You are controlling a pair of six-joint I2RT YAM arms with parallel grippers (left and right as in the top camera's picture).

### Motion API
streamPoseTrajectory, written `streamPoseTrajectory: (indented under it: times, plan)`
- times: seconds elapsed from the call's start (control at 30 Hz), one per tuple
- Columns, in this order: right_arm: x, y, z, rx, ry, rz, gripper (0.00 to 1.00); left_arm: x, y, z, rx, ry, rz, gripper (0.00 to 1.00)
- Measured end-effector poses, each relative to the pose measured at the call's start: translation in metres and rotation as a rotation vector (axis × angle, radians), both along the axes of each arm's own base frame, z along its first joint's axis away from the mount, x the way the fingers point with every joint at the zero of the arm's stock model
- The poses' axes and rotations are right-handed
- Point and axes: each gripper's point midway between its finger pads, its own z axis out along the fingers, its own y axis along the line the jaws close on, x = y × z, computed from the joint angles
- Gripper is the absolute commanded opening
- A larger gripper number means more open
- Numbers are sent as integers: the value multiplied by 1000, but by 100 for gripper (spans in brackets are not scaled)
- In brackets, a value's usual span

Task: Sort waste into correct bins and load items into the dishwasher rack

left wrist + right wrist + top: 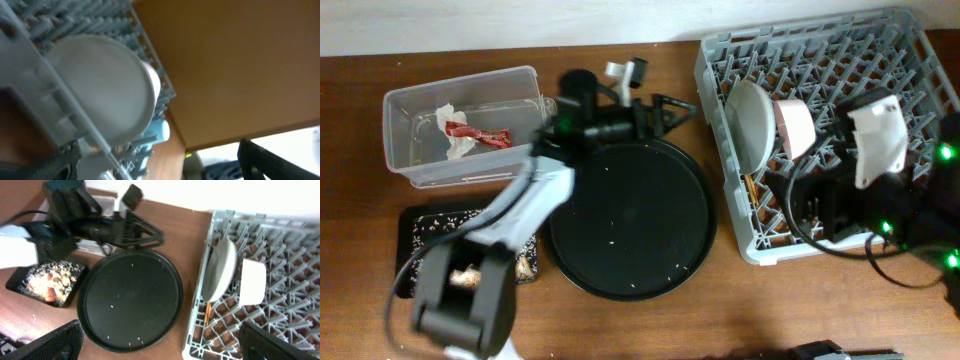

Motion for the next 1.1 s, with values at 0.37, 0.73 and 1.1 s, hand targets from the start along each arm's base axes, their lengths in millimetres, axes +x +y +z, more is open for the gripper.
streamPoseTrajectory:
  times: [0.37, 0.73, 1.1]
  plan:
    - [-22, -4, 20, 14, -97, -2, 98, -143, 261, 118, 833, -352, 767, 99]
    - [-26, -5, 11, 7, -54, -2, 98, -167, 279, 130, 877, -388, 845, 99]
    - [21, 21, -38, -225, -418, 295, 98, -167, 280, 129, 882, -385, 848, 99]
